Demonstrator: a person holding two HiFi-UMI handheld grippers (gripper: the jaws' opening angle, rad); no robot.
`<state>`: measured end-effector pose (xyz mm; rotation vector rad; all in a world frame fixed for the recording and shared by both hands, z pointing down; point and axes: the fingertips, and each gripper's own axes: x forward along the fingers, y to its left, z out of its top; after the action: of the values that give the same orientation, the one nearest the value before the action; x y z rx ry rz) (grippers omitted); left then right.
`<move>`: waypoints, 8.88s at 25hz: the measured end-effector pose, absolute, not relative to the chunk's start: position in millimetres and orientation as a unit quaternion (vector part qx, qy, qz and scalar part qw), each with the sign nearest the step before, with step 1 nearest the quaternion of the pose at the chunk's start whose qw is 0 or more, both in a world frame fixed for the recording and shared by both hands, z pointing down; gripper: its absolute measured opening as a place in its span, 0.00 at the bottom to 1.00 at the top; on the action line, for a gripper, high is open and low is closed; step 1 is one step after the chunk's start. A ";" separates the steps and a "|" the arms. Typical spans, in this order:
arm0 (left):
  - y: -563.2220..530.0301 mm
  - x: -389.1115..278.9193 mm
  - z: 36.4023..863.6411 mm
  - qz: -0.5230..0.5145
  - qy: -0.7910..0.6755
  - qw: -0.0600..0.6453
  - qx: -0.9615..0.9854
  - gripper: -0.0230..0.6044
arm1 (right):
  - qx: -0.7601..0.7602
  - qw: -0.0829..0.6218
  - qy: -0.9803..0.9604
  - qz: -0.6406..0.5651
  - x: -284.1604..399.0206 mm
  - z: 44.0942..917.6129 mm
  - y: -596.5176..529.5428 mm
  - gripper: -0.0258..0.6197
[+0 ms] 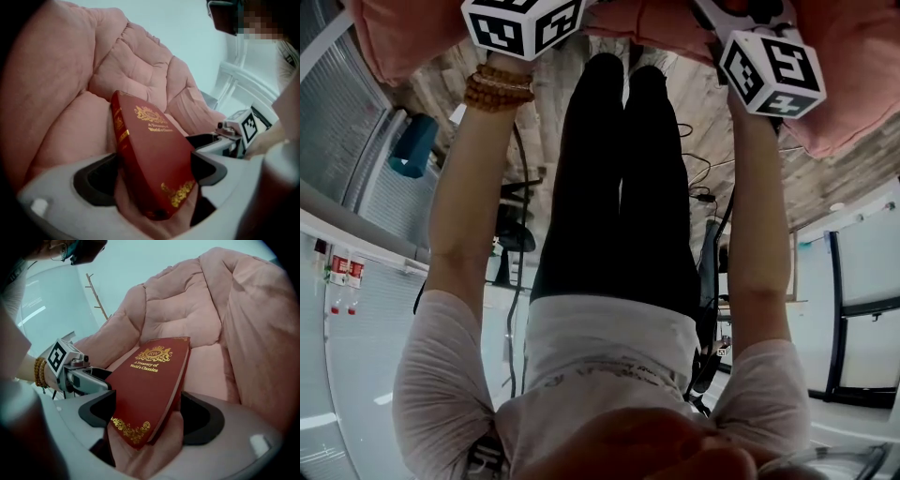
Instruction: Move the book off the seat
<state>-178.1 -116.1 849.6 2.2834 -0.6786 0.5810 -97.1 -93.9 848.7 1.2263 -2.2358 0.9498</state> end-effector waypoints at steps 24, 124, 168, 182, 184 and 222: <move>-121.2 -179.2 837.6 0.218 -0.268 0.347 0.872 0.80 | 0.436 0.226 -0.811 0.318 -110.3 830.6 -101.4 0.62; 165.0 46.2 95.7 0.113 -0.002 0.134 0.985 0.66 | 0.807 0.075 -0.576 0.104 85.5 86.4 239.4 0.53; 345.5 301.2 129.5 0.136 0.084 0.127 0.979 0.66 | 0.857 0.045 -0.503 0.104 325.7 118.3 425.1 0.53; 226.6 435.6 124.5 0.149 0.061 0.150 0.976 0.66 | 0.843 0.048 -0.523 0.115 463.1 112.2 304.8 0.53; 202.4 449.1 128.7 0.147 0.054 0.154 0.976 0.66 | 0.838 0.056 -0.530 0.117 478.5 115.4 280.0 0.53; -89.8 434.7 191.8 0.104 -0.259 0.258 0.925 0.64 | 0.612 0.126 -0.771 0.124 506.2 172.8 -47.2 0.53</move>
<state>434.7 -89.8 191.8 2.5074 -0.7024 0.2816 506.2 -47.2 172.8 1.7811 -2.2455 0.3622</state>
